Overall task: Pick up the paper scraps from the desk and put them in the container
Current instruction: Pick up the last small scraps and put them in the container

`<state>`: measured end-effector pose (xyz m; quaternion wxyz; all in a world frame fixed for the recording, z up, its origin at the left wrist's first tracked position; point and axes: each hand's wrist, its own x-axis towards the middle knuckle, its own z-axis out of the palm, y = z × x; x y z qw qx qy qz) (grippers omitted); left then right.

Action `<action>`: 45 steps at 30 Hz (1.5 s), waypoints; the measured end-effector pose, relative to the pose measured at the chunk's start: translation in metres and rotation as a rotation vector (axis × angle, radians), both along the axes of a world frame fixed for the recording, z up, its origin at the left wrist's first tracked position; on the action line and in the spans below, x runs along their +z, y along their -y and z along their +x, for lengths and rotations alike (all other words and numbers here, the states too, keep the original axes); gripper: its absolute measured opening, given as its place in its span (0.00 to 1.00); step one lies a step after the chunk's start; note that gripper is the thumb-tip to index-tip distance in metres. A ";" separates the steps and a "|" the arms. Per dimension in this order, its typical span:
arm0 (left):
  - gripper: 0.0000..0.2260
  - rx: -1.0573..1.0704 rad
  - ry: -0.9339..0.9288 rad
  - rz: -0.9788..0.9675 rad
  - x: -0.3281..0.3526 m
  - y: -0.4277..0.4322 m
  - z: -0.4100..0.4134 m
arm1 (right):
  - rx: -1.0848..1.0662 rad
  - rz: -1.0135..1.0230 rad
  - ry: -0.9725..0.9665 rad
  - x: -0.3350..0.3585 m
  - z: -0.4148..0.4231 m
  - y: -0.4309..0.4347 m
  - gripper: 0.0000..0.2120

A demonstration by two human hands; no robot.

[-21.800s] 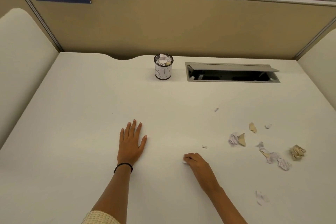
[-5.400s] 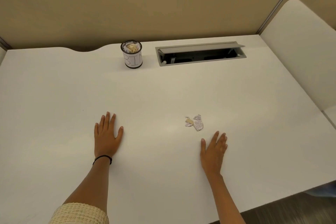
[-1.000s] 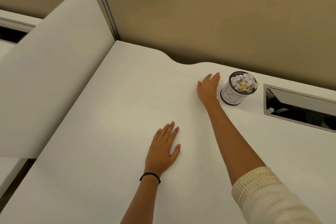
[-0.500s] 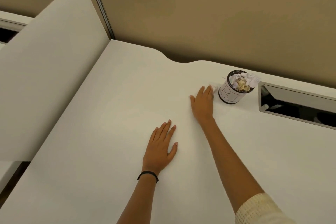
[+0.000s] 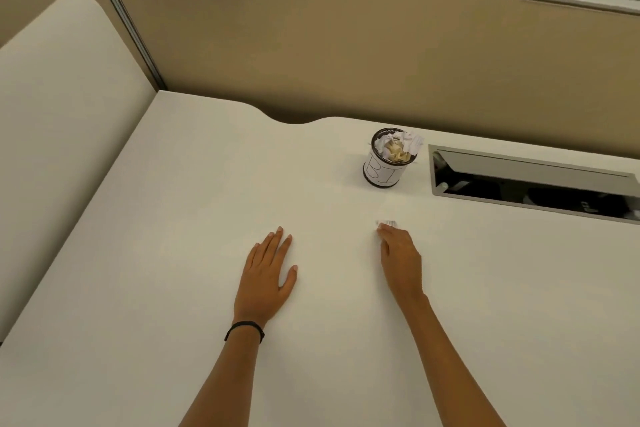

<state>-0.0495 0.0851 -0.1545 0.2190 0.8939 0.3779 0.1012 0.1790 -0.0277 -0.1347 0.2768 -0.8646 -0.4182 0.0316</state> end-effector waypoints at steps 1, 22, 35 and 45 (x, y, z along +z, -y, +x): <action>0.26 0.002 0.005 -0.003 0.000 0.000 0.000 | -0.043 0.023 -0.052 0.000 0.005 0.002 0.14; 0.29 0.012 0.319 -0.223 0.039 -0.029 0.120 | 0.018 0.105 -0.510 0.014 0.099 -0.074 0.20; 0.38 0.134 0.699 -0.629 0.052 -0.058 0.216 | 0.061 -0.277 -0.281 -0.004 0.150 -0.122 0.28; 0.36 0.154 0.719 -0.594 0.044 -0.057 0.215 | 0.431 -0.289 -0.120 -0.002 0.153 -0.134 0.24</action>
